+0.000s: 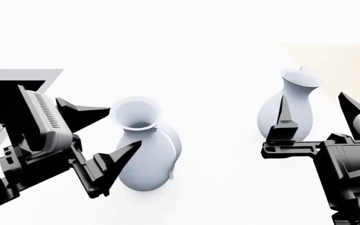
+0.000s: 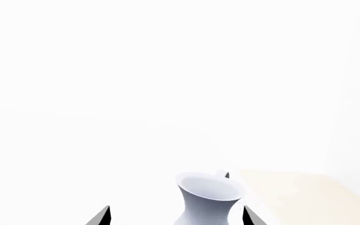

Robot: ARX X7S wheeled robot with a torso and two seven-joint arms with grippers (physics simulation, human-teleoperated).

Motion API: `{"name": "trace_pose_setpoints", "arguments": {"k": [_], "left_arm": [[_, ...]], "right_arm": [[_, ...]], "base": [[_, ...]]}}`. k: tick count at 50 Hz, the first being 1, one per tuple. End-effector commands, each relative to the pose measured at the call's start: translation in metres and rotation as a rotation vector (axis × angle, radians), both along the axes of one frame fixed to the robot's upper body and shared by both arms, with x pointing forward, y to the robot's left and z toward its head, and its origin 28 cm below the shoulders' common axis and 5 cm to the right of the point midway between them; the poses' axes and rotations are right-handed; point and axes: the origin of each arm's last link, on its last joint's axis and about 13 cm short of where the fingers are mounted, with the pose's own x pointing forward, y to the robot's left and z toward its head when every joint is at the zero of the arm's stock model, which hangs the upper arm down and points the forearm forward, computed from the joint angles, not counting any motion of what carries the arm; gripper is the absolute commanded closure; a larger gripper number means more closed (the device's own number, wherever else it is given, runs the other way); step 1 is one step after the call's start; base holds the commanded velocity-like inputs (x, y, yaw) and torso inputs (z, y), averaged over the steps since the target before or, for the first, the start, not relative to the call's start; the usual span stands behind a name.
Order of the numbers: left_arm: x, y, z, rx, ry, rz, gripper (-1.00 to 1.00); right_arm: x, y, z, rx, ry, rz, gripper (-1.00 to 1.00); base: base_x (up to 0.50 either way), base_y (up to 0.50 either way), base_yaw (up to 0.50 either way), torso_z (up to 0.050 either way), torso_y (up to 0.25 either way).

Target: Pick the pitcher and pitcher and place them in the sink. Then turn on the water.

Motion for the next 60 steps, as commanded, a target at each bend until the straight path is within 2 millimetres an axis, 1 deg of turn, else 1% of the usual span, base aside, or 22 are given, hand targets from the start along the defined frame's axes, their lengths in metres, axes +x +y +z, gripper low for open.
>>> {"name": "trace_pose_setpoints", "arguments": {"k": [1,22,42,43,60], "left_arm": [[0.002,-0.005,0.000,-0.003,0.002,-0.021,-1.00],[0.010,-0.013,0.000,-0.010,0.006,-0.060,-1.00],[0.015,-0.015,-0.005,-0.012,0.021,-0.061,-1.00],[0.015,-0.015,-0.004,-0.012,0.020,-0.060,1.00],[0.016,-0.015,-0.005,-0.032,0.008,-0.042,1.00]], "right_arm": [[0.000,0.000,0.000,-0.001,-0.001,-0.001,-1.00],[0.002,-0.001,-0.002,0.006,0.003,-0.003,-1.00],[0.003,-0.003,-0.005,0.008,0.009,-0.012,-1.00],[0.003,-0.002,-0.005,0.007,0.009,-0.012,-1.00],[0.003,-0.003,-0.006,0.008,0.011,-0.016,-1.00]], "base": [[0.00,0.00,0.00,0.000,0.000],[0.00,0.00,0.00,0.000,0.000],[0.00,0.00,0.00,0.000,0.000],[0.00,0.00,0.00,0.000,0.000],[0.00,0.00,0.00,0.000,0.000]]}}
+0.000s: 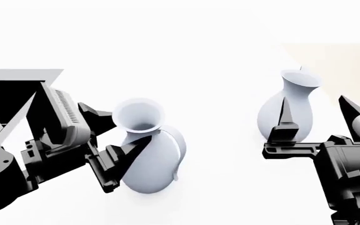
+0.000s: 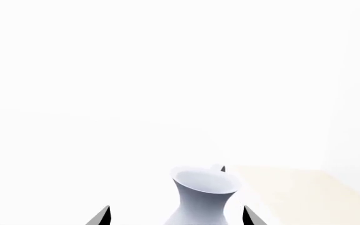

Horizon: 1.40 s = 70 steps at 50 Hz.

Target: Pick the pitcher and pitcher and place them in the sink. Then turn on the water.

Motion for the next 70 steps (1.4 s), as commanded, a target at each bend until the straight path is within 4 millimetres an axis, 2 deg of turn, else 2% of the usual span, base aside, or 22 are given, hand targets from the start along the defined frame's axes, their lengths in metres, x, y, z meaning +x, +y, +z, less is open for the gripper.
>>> {"name": "trace_pose_setpoints", "arguments": {"k": [1,5,12,19,25,32,40,52,70], "left_arm": [[0.001,-0.001,0.001,-0.022,-0.012,0.014,1.00],[0.004,0.000,0.010,-0.049,-0.093,0.095,1.00],[0.010,-0.006,0.028,-0.055,-0.244,0.401,1.00],[-0.019,-0.023,0.046,0.004,-0.347,0.583,1.00],[-0.036,-0.032,0.056,0.007,-0.326,0.689,1.00],[-0.048,-0.037,0.060,0.017,-0.325,0.702,1.00],[-0.049,-0.033,0.059,0.021,-0.323,0.727,1.00],[-0.050,-0.031,0.059,0.023,-0.327,0.742,1.00],[-0.049,-0.030,0.058,0.025,-0.324,0.744,1.00]], "right_arm": [[0.000,0.000,-0.001,0.001,0.001,-0.003,-1.00],[0.000,0.000,-0.001,0.000,0.000,-0.003,-1.00],[-0.001,0.000,0.001,-0.001,-0.003,-0.003,-1.00],[-0.002,0.000,0.003,-0.004,-0.009,-0.008,-1.00],[-0.003,0.000,0.005,-0.010,-0.008,-0.022,-1.00],[-0.005,0.001,0.009,-0.016,0.039,-0.068,-1.00],[-0.004,0.004,0.015,0.018,0.113,-0.090,-1.00],[0.012,0.012,0.032,0.052,0.144,-0.080,-1.00],[0.031,0.010,0.042,0.074,0.152,-0.106,-1.00]], "base": [[0.00,0.00,0.00,0.000,0.000],[0.00,0.00,0.00,0.000,0.000],[0.00,0.00,0.00,0.000,0.001],[0.00,0.00,0.00,0.000,0.000],[0.00,0.00,0.00,0.000,0.000],[0.00,0.00,0.00,0.000,0.001],[0.00,0.00,0.00,0.000,0.000],[0.00,0.00,0.00,0.000,0.000],[0.00,0.00,0.00,0.000,0.001]]}}
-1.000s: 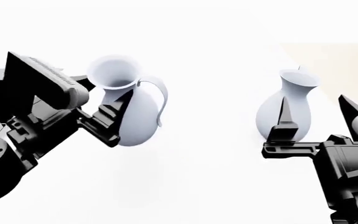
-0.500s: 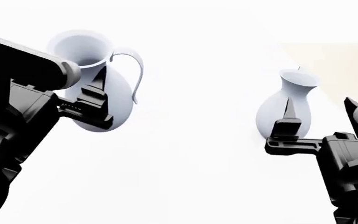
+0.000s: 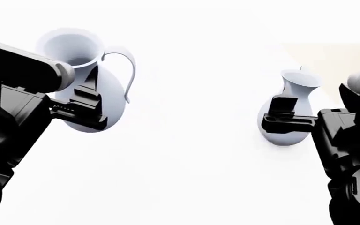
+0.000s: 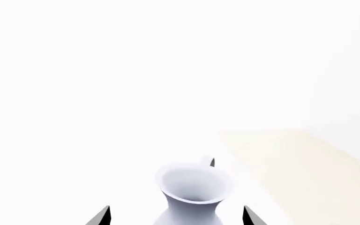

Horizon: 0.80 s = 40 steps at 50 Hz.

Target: Pick the pitcher and pitcher and place them in the sink. Then turn on the water.

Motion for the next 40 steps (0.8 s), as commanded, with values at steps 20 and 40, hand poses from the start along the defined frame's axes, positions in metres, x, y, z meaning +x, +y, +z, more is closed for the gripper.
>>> {"name": "trace_pose_setpoints", "arguments": {"k": [20,40], "left_arm": [[0.000,0.001,0.004,-0.010,-0.016,0.015,1.00],[0.001,0.003,-0.001,-0.014,-0.008,0.017,1.00]], "right_arm": [[0.023,-0.002,0.000,0.030,0.063,-0.026,-1.00],[0.043,-0.001,-0.005,0.035,0.102,-0.038,-1.00]], "base": [[0.00,0.00,0.00,0.000,0.001],[0.00,0.00,0.00,0.000,0.001]]}}
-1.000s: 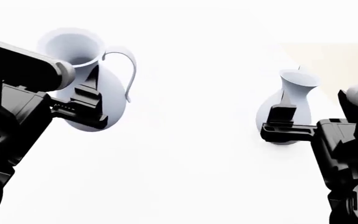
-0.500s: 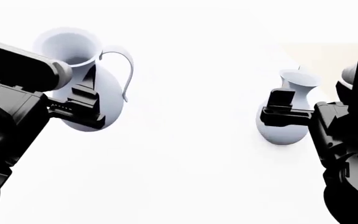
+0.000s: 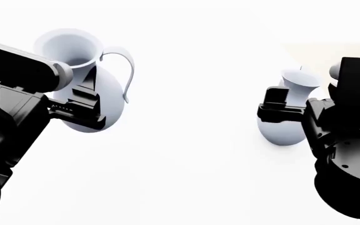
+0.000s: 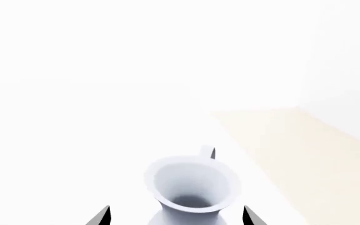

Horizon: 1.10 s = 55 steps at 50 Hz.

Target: Pick the pitcher and pitcher and place them in the sink. Then turn on the water.

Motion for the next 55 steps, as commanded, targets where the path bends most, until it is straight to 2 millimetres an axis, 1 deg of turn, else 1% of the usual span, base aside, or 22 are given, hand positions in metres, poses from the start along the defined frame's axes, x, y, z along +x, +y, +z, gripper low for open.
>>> {"name": "trace_pose_setpoints", "arguments": {"k": [1,11,38,55], "left_arm": [[0.001,0.001,0.000,-0.010,-0.009,0.012,1.00],[0.001,0.001,-0.001,-0.010,-0.007,0.010,1.00],[0.001,0.001,0.001,-0.014,-0.007,0.004,1.00],[0.001,0.001,0.000,-0.017,-0.010,0.001,1.00]], "right_arm": [[0.010,0.001,-0.003,0.005,0.022,-0.003,-1.00],[0.015,0.001,-0.003,0.010,0.029,-0.001,-1.00],[0.028,-0.006,-0.009,0.027,0.065,-0.051,-1.00],[0.038,-0.003,-0.015,0.031,0.094,-0.047,-1.00]], "base": [[0.00,0.00,0.00,0.000,0.000],[0.00,0.00,0.00,0.000,0.000],[0.00,0.00,0.00,0.000,0.001],[0.00,0.00,0.00,0.000,0.000]]}}
